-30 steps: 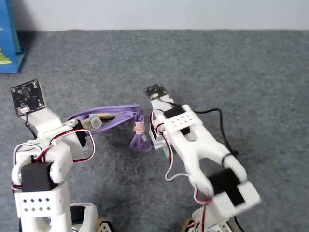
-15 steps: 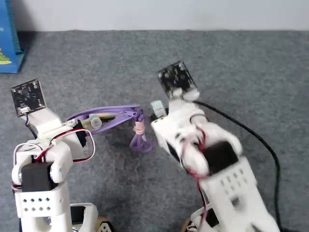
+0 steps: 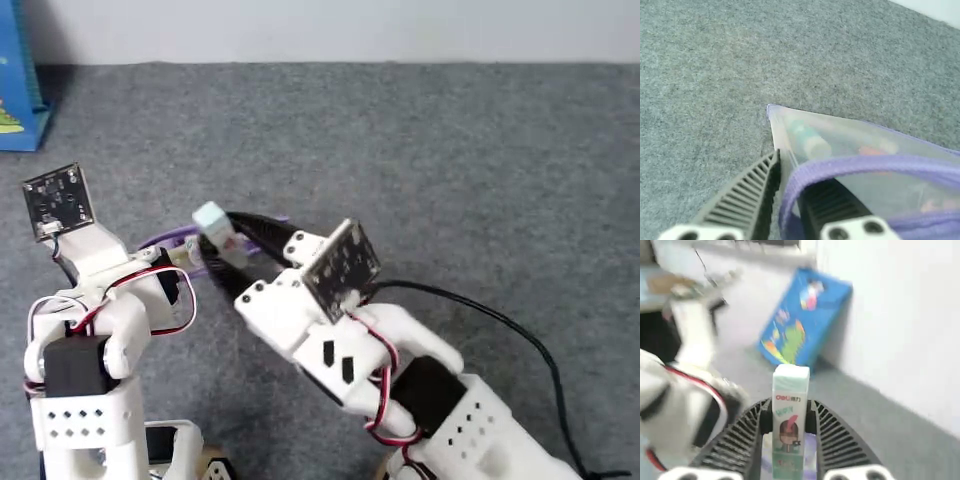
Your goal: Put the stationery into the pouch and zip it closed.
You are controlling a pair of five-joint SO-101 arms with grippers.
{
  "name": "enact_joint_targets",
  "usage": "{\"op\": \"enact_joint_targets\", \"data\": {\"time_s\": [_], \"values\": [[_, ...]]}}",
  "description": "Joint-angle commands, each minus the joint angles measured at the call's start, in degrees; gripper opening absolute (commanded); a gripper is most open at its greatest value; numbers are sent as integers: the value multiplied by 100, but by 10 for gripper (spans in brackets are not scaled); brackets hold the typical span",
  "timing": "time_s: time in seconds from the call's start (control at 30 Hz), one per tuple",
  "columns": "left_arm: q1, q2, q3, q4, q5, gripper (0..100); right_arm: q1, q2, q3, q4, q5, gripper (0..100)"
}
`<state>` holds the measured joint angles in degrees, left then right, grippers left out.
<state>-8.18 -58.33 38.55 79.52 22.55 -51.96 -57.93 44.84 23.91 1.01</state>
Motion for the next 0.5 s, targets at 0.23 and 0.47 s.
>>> {"op": "enact_joint_targets", "data": {"time_s": [0.23, 0.47], "values": [[18, -9, -31, -35, -35, 12, -48, 444, 1152, -2545, 53, 8], [9, -9, -31, -26, -35, 12, 523, 1130, 1776, -3582, 62, 11]]}}
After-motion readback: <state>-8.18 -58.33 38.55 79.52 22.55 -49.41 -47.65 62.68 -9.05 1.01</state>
